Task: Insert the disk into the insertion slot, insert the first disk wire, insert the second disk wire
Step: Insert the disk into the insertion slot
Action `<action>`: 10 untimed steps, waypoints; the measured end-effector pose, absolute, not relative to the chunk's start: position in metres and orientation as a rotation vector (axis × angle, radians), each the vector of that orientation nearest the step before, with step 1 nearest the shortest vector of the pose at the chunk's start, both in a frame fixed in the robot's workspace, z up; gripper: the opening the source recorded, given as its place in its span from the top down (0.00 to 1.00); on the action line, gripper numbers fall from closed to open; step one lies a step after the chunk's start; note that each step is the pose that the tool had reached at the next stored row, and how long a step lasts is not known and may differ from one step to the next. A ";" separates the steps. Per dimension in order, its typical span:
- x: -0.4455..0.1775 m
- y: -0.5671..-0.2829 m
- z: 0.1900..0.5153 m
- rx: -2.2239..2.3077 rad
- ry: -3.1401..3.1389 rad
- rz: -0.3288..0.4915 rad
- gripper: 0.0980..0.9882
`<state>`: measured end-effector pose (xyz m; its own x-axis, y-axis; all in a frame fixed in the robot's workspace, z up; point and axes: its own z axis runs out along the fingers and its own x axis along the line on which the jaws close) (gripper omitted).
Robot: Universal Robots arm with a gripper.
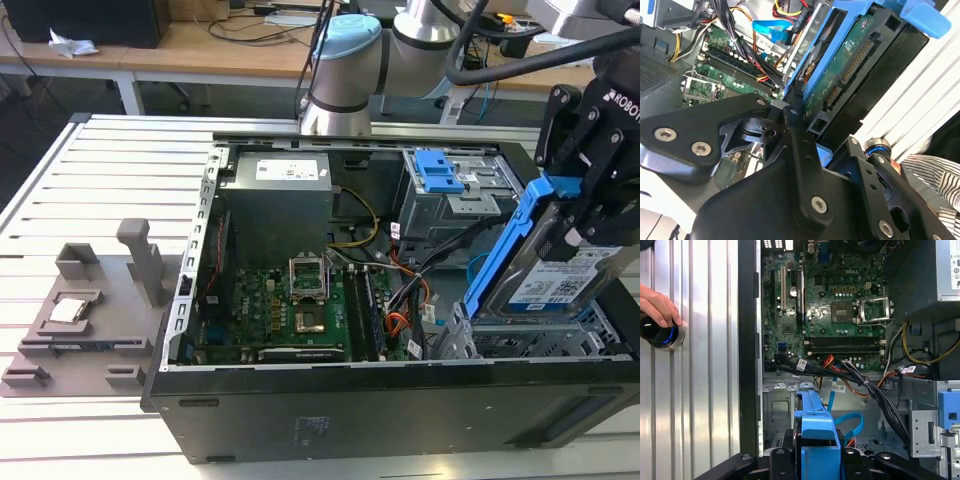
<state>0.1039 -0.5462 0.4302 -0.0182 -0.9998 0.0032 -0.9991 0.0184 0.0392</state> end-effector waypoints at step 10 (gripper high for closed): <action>0.104 -0.546 0.409 2.180 -2.220 -0.040 0.70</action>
<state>0.1039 -0.5462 0.4091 -0.0182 -0.9998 0.0033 -0.9991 0.0184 0.0393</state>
